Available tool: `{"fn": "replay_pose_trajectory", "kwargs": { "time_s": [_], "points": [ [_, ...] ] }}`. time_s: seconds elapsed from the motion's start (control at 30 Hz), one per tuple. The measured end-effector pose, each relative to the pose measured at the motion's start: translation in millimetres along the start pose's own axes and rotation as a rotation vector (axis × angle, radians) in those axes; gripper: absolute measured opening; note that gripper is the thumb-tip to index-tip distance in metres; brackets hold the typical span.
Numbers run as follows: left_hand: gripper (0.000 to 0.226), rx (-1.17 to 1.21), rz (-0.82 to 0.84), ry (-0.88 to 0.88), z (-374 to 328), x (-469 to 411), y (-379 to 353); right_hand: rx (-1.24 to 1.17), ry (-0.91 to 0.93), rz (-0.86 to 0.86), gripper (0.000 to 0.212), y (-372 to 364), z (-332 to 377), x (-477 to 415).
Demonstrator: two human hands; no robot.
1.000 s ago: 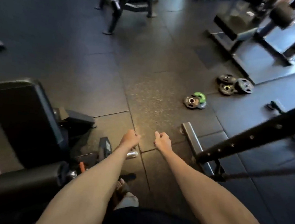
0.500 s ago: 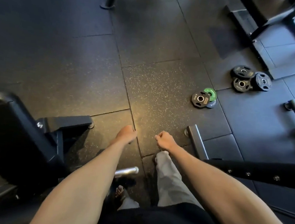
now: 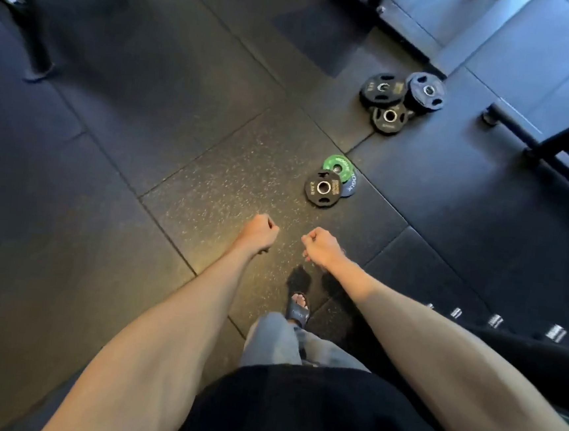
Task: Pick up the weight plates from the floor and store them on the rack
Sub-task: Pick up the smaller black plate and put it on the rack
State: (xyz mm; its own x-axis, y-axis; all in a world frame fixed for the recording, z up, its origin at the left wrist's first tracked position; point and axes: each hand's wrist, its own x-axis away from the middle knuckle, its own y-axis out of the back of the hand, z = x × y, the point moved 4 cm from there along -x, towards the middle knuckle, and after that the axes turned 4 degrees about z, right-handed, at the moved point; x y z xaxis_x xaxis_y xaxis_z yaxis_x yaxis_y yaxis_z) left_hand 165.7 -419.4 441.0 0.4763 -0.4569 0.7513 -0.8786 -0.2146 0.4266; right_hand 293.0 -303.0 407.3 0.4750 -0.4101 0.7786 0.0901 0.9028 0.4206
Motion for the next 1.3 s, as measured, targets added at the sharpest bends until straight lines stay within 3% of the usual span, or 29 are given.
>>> {"fn": "replay_pose_trajectory", "kwargs": {
  "time_s": [0.43, 0.6, 0.7, 1.07, 1.17, 1.3],
  "points": [
    [0.010, -0.504, 0.333, -0.206, -188.5, -246.2, 44.7, -0.489, -0.289, -0.252, 0.018, 116.1, 54.2, -170.4],
    [0.014, -0.643, 0.451, -0.232, -225.2, -336.4, 46.3, -0.672, -0.390, -0.314, 0.022, 130.9, 58.9, -245.4],
    [0.015, -0.726, 0.514, -0.238, -225.5, -392.5, 29.4, -0.773, -0.462, -0.330, 0.015, 126.1, 40.2, -297.1],
    [0.025, -0.890, 0.573, -0.223, -145.3, -615.8, -108.9, -0.935, -0.701, -0.392, 0.024, 43.8, -112.5, -500.3],
    [0.031, -0.886, 0.467, -0.192, -127.3, -673.1, -148.0, -0.933, -0.756, -0.418, 0.029, 21.2, -152.7, -550.1],
    [0.062, -0.861, 0.248, -0.115, -107.9, -740.5, -183.2, -0.918, -0.817, -0.405, 0.045, -0.1, -194.9, -609.7]
  ]
}}
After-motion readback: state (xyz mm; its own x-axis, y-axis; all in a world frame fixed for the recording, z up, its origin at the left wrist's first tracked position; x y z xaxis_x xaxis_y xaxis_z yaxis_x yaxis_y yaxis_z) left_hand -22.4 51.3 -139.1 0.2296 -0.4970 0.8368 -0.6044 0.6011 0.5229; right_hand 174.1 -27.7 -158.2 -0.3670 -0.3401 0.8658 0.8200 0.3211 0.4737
